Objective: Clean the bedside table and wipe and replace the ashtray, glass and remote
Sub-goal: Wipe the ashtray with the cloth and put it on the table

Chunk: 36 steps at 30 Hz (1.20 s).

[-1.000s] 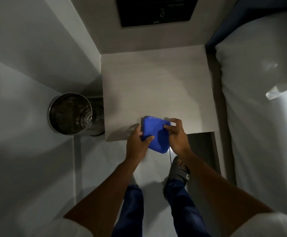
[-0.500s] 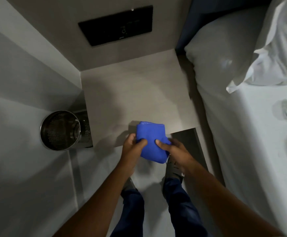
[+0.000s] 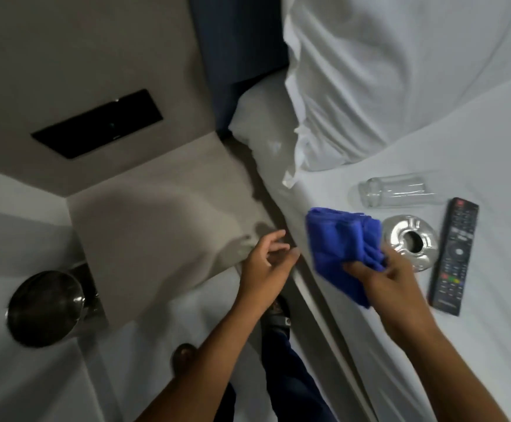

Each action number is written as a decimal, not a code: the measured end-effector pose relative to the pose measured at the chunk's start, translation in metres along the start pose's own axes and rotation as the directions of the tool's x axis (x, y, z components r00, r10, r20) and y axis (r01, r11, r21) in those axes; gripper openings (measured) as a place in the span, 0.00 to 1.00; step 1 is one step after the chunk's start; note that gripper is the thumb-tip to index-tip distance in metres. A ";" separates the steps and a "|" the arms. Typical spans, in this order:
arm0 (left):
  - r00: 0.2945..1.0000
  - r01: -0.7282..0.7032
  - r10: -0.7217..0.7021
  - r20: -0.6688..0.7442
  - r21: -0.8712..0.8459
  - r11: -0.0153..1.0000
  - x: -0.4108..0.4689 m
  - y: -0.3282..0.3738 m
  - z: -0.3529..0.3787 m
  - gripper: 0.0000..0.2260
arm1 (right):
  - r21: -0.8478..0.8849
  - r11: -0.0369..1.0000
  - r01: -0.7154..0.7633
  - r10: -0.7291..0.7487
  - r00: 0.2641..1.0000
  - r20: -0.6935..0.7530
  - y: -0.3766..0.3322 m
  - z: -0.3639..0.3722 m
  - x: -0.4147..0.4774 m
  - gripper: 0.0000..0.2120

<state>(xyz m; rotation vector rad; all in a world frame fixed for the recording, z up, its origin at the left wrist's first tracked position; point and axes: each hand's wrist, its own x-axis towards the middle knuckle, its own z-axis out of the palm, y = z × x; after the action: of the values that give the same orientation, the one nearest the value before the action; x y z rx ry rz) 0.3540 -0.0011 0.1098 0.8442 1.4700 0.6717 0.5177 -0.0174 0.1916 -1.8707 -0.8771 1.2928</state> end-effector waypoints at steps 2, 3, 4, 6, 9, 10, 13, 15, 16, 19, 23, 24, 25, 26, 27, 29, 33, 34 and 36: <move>1.000 -0.022 0.021 0.014 0.043 0.999 0.005 0.013 0.028 0.17 | -0.284 0.948 0.143 -0.189 0.972 -0.140 -0.008 -0.031 -0.006 0.20; 0.999 -0.042 0.040 0.030 0.076 0.996 0.007 0.021 0.046 0.18 | -0.412 0.894 0.177 -0.283 0.935 -0.215 -0.009 -0.045 -0.007 0.23; 0.997 -0.061 0.056 0.049 0.099 0.993 0.009 0.029 0.064 0.18 | -0.511 0.840 0.181 -0.361 0.890 -0.279 -0.004 -0.056 -0.005 0.27; 0.993 -0.079 0.064 0.101 0.153 0.985 0.012 0.040 0.096 0.19 | -0.660 0.741 0.125 -0.440 0.833 -0.336 0.015 -0.070 0.010 0.32; 0.982 -0.005 -0.031 0.186 0.191 0.982 0.016 0.053 0.134 0.21 | -0.808 0.589 0.034 -0.403 0.879 -0.256 0.048 -0.083 0.038 0.34; 0.978 0.023 -0.059 0.202 0.174 0.985 0.018 0.054 0.146 0.22 | -0.815 0.579 0.030 -0.369 0.901 -0.229 0.057 -0.085 0.046 0.34; 0.975 0.103 -0.120 0.187 0.100 0.990 0.020 0.059 0.159 0.19 | -0.791 0.611 0.036 -0.296 0.937 -0.186 0.067 -0.086 0.056 0.33; 0.968 0.139 -0.142 0.208 0.030 0.990 0.019 0.054 0.162 0.13 | -0.761 0.647 0.049 -0.285 0.941 -0.182 0.068 -0.084 0.055 0.32; 0.964 0.149 -0.144 0.223 -0.007 0.989 0.017 0.051 0.161 0.12 | -0.738 0.671 0.067 -0.289 0.941 -0.177 0.069 -0.083 0.054 0.31; 0.945 0.236 -0.195 0.264 -0.132 0.963 0.010 0.042 0.152 0.16 | -0.647 0.752 0.126 -0.286 0.946 -0.149 0.070 -0.075 0.046 0.32; 0.926 0.312 -0.225 0.303 -0.281 0.908 0.002 0.031 0.118 0.18 | -0.537 0.792 0.290 -0.392 0.916 -0.084 0.069 -0.052 0.023 0.32; 0.929 0.306 -0.214 0.303 -0.298 0.904 0.002 0.025 0.105 0.20 | -0.515 0.789 0.335 -0.422 0.905 -0.059 0.068 -0.043 0.019 0.30; 0.930 0.297 -0.204 0.306 -0.301 0.906 0.001 0.022 0.095 0.23 | -0.497 0.785 0.370 -0.444 0.895 -0.034 0.067 -0.038 0.016 0.29; 0.933 0.287 -0.192 0.305 -0.306 0.908 -0.001 0.019 0.084 0.26 | -0.478 0.783 0.398 -0.455 0.890 -0.005 0.066 -0.031 0.013 0.29; 0.939 0.269 -0.175 0.298 -0.312 0.911 -0.002 0.016 0.072 0.27 | -0.455 0.781 0.428 -0.463 0.885 0.039 0.064 -0.024 0.011 0.28; 0.961 0.214 -0.129 0.244 -0.364 0.907 -0.005 0.011 0.046 0.27 | -0.445 0.743 0.500 -0.485 0.860 0.159 0.061 -0.007 0.007 0.25; 0.981 0.193 -0.170 0.091 -0.490 0.850 -0.010 0.000 -0.009 0.23 | -0.647 0.545 0.534 -0.476 0.832 0.286 0.054 0.032 -0.003 0.24; 0.982 0.186 -0.179 0.063 -0.499 0.846 -0.012 -0.005 -0.024 0.22 | -0.683 0.522 0.511 -0.461 0.843 0.279 0.053 0.045 -0.005 0.24; 0.983 0.183 -0.177 0.058 -0.474 0.861 -0.015 -0.006 -0.041 0.22 | -0.730 0.508 0.458 -0.416 0.872 0.257 0.052 0.060 -0.001 0.27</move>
<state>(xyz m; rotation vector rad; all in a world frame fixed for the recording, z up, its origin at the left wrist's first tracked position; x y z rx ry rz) 0.3126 -0.0138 0.1163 0.3201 1.2716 0.8396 0.4674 -0.0363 0.1331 -1.9873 -2.0466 0.6422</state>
